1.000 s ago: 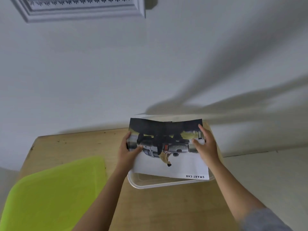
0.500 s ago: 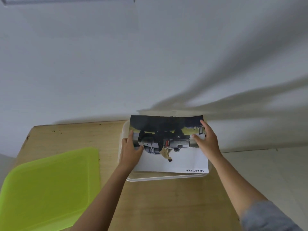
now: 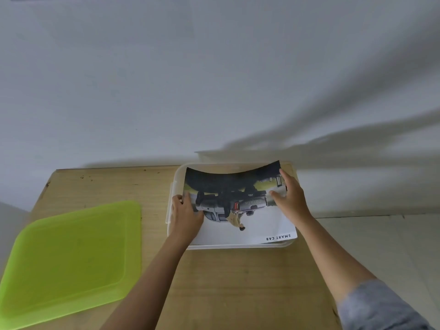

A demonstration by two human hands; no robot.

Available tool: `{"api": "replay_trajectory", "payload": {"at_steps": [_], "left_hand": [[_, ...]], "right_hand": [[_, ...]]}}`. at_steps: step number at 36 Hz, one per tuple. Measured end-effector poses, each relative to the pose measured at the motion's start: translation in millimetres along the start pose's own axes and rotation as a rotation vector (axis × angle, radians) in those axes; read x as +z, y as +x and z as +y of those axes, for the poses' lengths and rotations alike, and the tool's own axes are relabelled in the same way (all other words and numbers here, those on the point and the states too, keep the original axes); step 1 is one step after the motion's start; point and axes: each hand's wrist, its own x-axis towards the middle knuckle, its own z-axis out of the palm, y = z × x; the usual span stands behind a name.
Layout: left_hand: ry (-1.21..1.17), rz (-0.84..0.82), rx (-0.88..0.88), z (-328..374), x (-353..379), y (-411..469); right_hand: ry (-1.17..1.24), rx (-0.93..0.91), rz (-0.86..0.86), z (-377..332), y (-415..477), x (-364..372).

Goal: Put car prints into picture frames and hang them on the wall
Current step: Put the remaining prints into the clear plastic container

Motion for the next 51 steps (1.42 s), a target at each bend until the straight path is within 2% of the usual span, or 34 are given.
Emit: {"api": "replay_trajectory", "payload": {"at_steps": [6,11,15,18,21,40,45,51], "left_hand": [[0.021,0.029,0.073,-3.2,0.3,-4.1],[-0.004,0.138,0.139,-7.5,-4.4,-3.9],[0.037,0.259,0.054,-21.5,-9.0,-7.2],[-0.034,0.232,-0.025,-36.1,-8.6,-6.5],[-0.13,0.168,-0.02,-40.2,-5.4,-7.3],[-0.204,0.077,-0.011,-38.0,-8.2,3.1],[-0.159,0.104,0.06,-45.2,-35.8,3.5],[-0.081,0.186,0.051,-104.7,-95.8,13.1]], "right_hand": [[-0.076,-0.057,0.014,5.0,-3.2,2.2],[-0.119,-0.152,0.09,8.7,-10.1,1.1],[-0.139,-0.097,0.147,14.0,-16.6,2.0],[-0.157,-0.064,0.111,21.0,-21.7,9.0],[-0.178,-0.053,0.078,26.7,-25.5,15.7],[-0.339,-0.014,0.036,17.4,-22.1,11.7],[-0.375,-0.012,0.072,-13.2,-22.4,18.7],[-0.364,-0.148,-0.002,-79.6,-37.1,78.8]]}}
